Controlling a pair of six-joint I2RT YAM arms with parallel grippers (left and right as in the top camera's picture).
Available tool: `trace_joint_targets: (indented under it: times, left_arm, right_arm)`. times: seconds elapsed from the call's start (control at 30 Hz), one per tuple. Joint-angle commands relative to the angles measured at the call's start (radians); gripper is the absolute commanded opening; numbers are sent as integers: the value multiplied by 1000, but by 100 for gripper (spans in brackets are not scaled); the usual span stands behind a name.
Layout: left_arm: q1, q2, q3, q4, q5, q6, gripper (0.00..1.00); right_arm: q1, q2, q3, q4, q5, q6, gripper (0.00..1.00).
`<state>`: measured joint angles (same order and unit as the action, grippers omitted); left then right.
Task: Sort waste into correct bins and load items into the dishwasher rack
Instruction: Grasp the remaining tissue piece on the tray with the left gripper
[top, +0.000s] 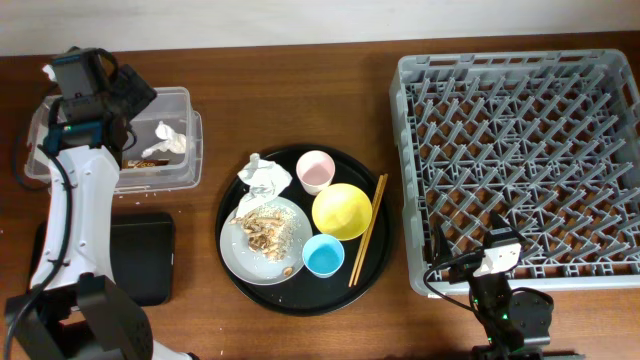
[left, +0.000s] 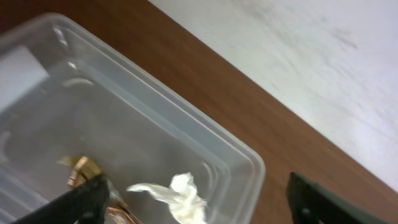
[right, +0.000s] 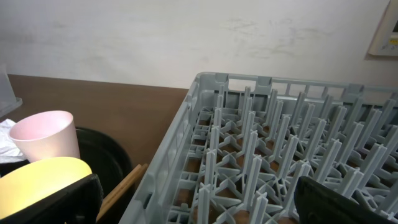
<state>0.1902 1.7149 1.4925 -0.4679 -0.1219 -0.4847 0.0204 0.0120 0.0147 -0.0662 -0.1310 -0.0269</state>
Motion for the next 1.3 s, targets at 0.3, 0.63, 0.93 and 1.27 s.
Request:
trace_joint_targets:
  times: [0.3, 0.63, 0.93, 1.27]
  left_arm:
    - [-60, -8, 11, -191, 748, 224, 79]
    - [-397, 75, -10, -385, 176, 181, 62]
    - [-436, 291, -10, -378, 178, 88, 58]
    - [-436, 336, 13, -380, 200, 88, 1]
  right_arm:
    - [6, -6, -9, 0, 5, 1, 99]
    - [6, -6, -9, 0, 5, 1, 99]
    - [6, -6, -9, 0, 5, 1, 99]
    - [6, -6, -9, 0, 5, 1, 99]
